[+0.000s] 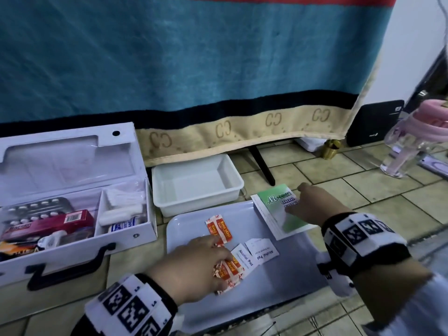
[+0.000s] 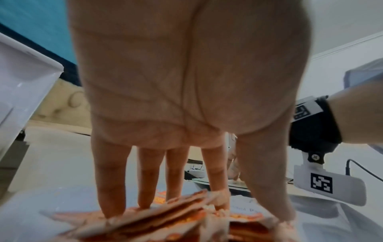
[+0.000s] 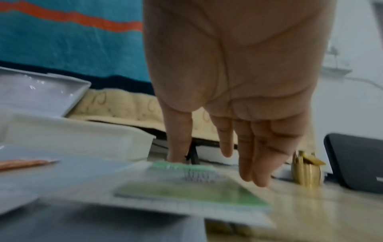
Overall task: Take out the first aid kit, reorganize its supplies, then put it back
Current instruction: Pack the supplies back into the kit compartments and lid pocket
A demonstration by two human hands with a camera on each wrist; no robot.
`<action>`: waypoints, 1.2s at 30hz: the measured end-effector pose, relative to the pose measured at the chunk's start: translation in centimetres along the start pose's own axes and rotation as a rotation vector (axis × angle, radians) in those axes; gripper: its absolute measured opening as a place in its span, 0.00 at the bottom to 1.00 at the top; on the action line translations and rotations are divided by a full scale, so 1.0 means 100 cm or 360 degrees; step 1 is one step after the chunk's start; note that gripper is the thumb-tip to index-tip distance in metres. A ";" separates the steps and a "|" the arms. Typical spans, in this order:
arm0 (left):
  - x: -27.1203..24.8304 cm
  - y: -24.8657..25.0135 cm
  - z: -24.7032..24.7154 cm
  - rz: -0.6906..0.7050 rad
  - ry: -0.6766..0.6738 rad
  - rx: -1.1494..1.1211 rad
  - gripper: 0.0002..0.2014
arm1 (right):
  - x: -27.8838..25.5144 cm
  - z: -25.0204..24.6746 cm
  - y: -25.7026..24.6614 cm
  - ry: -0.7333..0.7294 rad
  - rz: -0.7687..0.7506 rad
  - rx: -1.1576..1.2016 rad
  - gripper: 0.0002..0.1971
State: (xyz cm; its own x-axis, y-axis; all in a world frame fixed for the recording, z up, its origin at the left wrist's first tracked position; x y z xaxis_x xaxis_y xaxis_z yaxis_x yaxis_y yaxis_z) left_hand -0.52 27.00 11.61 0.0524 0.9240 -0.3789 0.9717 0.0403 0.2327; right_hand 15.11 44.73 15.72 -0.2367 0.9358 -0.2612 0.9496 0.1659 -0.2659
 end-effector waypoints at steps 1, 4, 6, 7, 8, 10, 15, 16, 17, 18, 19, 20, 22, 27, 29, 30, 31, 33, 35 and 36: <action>0.002 0.000 0.000 -0.0015 -0.0007 -0.0018 0.28 | 0.005 0.005 -0.001 -0.0051 -0.0013 -0.0030 0.29; 0.005 -0.001 -0.002 -0.0058 -0.0011 -0.0042 0.26 | 0.015 0.016 -0.005 -0.0177 -0.0042 -0.0147 0.27; 0.006 0.000 -0.005 -0.0067 0.0024 -0.0036 0.25 | 0.018 0.017 -0.006 -0.0199 -0.0038 -0.0184 0.24; 0.006 0.001 -0.008 -0.0074 0.0054 -0.0041 0.25 | 0.019 0.016 -0.006 -0.0183 -0.0034 -0.0168 0.23; 0.006 0.001 -0.011 -0.0084 0.0093 -0.0056 0.25 | 0.021 0.012 -0.006 -0.0156 -0.0039 -0.0131 0.21; 0.003 0.001 -0.023 -0.0094 0.0200 -0.0102 0.25 | 0.018 -0.001 -0.009 -0.0103 -0.0061 -0.0041 0.15; -0.015 -0.011 -0.056 -0.0179 0.0513 -0.0437 0.22 | -0.017 -0.046 -0.027 0.0093 -0.0211 0.0224 0.08; -0.021 -0.014 -0.063 -0.0197 0.0578 -0.0572 0.20 | -0.028 -0.052 -0.035 0.0121 -0.0269 0.0321 0.07; -0.026 -0.017 -0.069 -0.0212 0.0638 -0.0729 0.19 | -0.038 -0.055 -0.046 0.0138 -0.0332 0.0413 0.07; -0.029 -0.023 -0.074 -0.0229 0.0703 -0.0885 0.17 | -0.047 -0.057 -0.060 0.0146 -0.0402 0.0498 0.06; -0.033 -0.031 -0.079 -0.0252 0.0779 -0.1029 0.16 | -0.055 -0.057 -0.076 0.0146 -0.0475 0.0571 0.06; -0.035 -0.044 -0.082 -0.0286 0.0860 -0.1174 0.12 | -0.060 -0.055 -0.094 0.0147 -0.0540 0.0632 0.06; -0.039 -0.076 -0.084 -0.0372 0.1027 -0.1482 0.04 | -0.065 -0.052 -0.129 0.0168 -0.0626 0.0711 0.07; -0.042 -0.122 -0.081 -0.0375 0.1068 -0.2067 0.04 | -0.067 -0.049 -0.188 0.0342 -0.0664 0.0654 0.08; -0.046 -0.137 -0.081 -0.0382 0.1133 -0.2068 0.05 | -0.073 -0.046 -0.209 0.0340 -0.0713 0.0640 0.07; -0.050 -0.146 -0.081 -0.0399 0.1188 -0.2071 0.06 | -0.076 -0.042 -0.220 0.0318 -0.0753 0.0629 0.06; -0.055 -0.156 -0.082 -0.0414 0.1246 -0.2080 0.07 | -0.081 -0.038 -0.232 0.0279 -0.0802 0.0633 0.06; -0.070 -0.177 -0.083 -0.0413 0.1340 -0.2078 0.05 | -0.090 -0.026 -0.257 0.0176 -0.0916 0.0676 0.07; -0.089 -0.194 -0.088 -0.0373 0.1391 -0.2036 0.06 | -0.094 -0.018 -0.280 0.0143 -0.0990 0.0775 0.06; -0.101 -0.205 -0.092 -0.0364 0.1438 -0.2014 0.08 | -0.094 -0.017 -0.287 0.0179 -0.1008 0.0836 0.06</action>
State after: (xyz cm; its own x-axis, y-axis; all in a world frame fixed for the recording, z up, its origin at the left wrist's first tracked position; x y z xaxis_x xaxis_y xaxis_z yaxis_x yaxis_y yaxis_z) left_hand -23.03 20.32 18.91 -0.6631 0.7482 0.0230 0.0996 0.0577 0.9934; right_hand -9.63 31.72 27.39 -0.6457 0.7443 0.1705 0.4173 0.5310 -0.7375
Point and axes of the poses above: each hand's wrist, its own x-axis towards the middle knuckle, its own z-axis out of the palm, y = z × x, the point moved 9 cm from there along x, towards the middle knuckle, and after that the axes turned 4 degrees about x, right-handed, at the moved point
